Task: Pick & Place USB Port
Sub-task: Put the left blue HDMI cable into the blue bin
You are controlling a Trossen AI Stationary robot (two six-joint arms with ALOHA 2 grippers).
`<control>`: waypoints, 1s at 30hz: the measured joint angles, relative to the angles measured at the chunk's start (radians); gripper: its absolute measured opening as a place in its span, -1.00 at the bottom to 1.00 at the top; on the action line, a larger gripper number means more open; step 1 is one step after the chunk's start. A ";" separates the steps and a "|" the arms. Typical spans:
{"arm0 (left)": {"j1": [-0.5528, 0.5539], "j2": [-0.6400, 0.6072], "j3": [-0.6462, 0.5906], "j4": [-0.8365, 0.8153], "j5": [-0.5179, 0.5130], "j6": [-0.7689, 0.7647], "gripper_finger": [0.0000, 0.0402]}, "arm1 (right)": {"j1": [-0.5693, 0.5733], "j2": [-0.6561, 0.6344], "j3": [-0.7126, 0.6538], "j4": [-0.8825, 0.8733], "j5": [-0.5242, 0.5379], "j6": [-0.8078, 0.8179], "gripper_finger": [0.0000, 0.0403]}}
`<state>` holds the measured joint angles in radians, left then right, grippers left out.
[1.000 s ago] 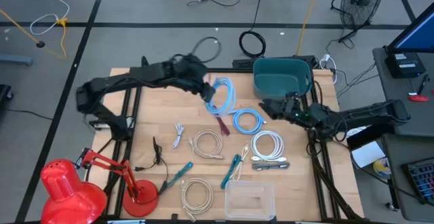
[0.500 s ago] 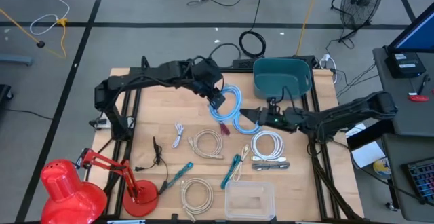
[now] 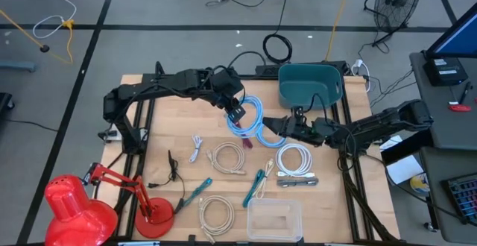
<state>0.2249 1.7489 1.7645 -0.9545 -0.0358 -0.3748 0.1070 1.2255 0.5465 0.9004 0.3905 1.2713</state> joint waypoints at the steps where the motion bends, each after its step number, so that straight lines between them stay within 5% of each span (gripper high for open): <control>1: 0.000 0.000 0.000 0.006 0.001 0.000 -0.79 | 0.000 0.000 0.000 -0.004 0.000 0.000 0.76; 30: -0.020 0.066 -0.001 0.080 0.045 -0.027 -0.79 | -0.014 0.000 0.000 -0.064 0.059 0.007 0.75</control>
<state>0.2052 1.8153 1.7634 -0.8744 0.0094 -0.4015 0.0931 1.2251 0.5465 0.8359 0.4494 1.2788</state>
